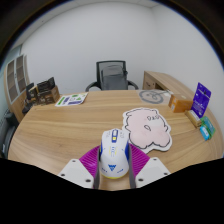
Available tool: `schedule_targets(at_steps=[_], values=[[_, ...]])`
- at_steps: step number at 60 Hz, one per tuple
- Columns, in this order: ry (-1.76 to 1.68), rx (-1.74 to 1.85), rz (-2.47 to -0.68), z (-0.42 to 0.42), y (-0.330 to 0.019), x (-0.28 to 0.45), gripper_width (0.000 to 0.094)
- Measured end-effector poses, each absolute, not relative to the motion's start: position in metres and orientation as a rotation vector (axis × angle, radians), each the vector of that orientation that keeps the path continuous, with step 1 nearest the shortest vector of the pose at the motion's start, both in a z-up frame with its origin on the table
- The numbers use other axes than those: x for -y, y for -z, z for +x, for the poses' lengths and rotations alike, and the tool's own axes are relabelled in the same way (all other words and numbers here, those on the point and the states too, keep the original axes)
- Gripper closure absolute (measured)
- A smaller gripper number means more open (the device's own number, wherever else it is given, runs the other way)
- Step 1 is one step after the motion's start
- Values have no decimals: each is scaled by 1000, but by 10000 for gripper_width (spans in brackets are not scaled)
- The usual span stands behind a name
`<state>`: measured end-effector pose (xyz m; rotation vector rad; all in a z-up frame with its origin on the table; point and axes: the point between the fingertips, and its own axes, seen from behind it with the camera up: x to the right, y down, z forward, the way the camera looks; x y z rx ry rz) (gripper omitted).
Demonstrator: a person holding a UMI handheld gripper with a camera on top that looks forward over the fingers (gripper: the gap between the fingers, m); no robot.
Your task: Arrange mouse
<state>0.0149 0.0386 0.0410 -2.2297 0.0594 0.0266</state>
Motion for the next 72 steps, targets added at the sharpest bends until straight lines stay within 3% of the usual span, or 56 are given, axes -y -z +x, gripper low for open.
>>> schedule_targets(at_steps=[6, 16, 33, 41, 44, 48, 59, 72], values=[[-8, -40, -2224, 68, -46, -94, 531], [21, -3, -2295, 131, -16, -153, 532], [-50, -29, -2299, 149, 7, -183, 523], [-64, -4, -2322, 150, 8, -182, 401], [-68, -12, -2366, 148, 9, -172, 300], [-43, -16, -2349, 149, -5, -162, 115], [-20, -9, -2277, 127, -47, -103, 129], [-21, -70, -2203, 81, -100, 14, 128]])
